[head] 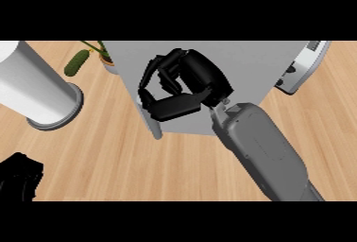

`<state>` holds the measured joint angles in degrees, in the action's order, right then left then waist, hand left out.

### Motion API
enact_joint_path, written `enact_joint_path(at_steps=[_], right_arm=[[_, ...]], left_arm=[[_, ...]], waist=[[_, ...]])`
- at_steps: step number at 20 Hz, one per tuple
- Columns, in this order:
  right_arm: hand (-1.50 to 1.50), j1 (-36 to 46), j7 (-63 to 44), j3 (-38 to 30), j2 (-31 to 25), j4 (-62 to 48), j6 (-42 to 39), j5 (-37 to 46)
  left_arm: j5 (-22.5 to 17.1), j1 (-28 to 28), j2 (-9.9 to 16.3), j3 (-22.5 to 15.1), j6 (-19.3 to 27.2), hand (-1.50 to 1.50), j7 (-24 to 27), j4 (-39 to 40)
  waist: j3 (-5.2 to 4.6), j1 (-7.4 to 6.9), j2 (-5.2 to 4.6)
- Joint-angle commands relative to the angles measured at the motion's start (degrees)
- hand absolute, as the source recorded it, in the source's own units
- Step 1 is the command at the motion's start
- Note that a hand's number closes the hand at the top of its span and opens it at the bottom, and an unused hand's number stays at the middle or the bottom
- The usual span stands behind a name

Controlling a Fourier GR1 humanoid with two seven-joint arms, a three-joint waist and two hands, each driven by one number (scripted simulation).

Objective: Pick up the bottled water, place it into the cabinet and close the cabinet

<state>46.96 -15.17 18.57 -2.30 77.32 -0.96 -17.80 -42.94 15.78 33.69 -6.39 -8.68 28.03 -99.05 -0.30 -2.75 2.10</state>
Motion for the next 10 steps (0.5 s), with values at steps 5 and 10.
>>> enact_joint_path(at_steps=[5, 10], right_arm=[[1.50, 3.55, 3.49, -9.31, -5.93, -12.24, -0.65, -0.04], [1.50, 2.18, 4.94, -8.05, -6.04, -12.53, -2.02, 0.52]], left_arm=[[0.53, -2.44, 0.05, 0.12, 0.65, 1.50, -1.20, -0.58], [-0.49, -3.44, 0.24, 0.28, 1.24, 1.50, -3.12, -1.31]], waist=[[0.26, -0.02, -3.61], [0.29, 0.21, -3.39]])
